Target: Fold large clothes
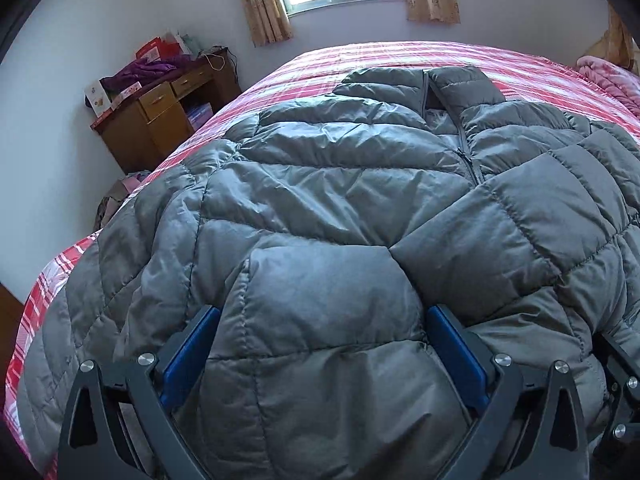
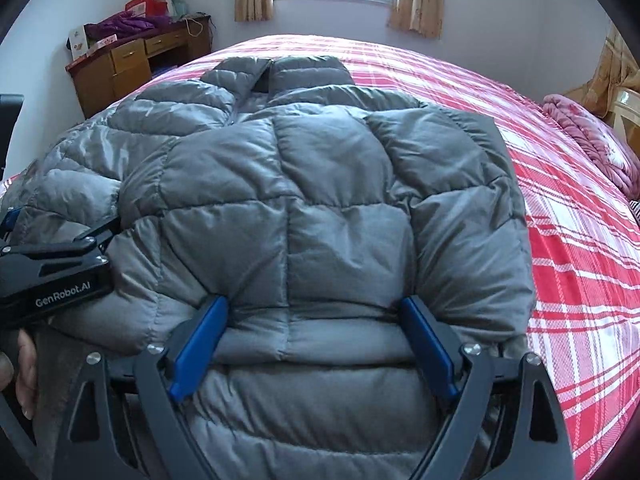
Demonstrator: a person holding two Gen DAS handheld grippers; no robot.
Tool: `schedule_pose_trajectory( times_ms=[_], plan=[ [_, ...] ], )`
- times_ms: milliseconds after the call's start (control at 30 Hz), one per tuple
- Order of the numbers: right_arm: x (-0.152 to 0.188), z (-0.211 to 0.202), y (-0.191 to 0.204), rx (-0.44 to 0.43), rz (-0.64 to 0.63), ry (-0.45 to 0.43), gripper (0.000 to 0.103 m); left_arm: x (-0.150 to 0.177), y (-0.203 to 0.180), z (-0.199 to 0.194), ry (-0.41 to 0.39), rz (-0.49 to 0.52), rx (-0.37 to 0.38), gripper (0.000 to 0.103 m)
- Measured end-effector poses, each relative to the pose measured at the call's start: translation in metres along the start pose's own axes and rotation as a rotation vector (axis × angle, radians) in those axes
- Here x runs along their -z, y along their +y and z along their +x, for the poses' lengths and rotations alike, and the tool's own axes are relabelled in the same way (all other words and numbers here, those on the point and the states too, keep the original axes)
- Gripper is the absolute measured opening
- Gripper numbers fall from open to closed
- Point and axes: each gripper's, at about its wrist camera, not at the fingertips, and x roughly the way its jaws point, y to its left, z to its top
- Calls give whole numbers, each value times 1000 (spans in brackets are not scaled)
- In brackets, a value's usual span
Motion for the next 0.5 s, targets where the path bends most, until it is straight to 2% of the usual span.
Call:
schedule_pose_trajectory(
  times_ms=[267, 367, 400, 500],
  plan=[
    [-1, 3, -1, 0, 2, 3, 91, 0, -2, 0, -2, 4, -7, 102],
    [-2, 3, -1, 3, 1, 7, 92, -4, 2, -5, 11, 42, 1, 102],
    [-3, 3, -2, -2, 5, 11, 92, -6, 8, -13, 11, 46, 2, 102],
    [-6, -16, -8, -12, 17, 5, 92, -9, 39, -55, -55, 36, 71, 102]
  ],
)
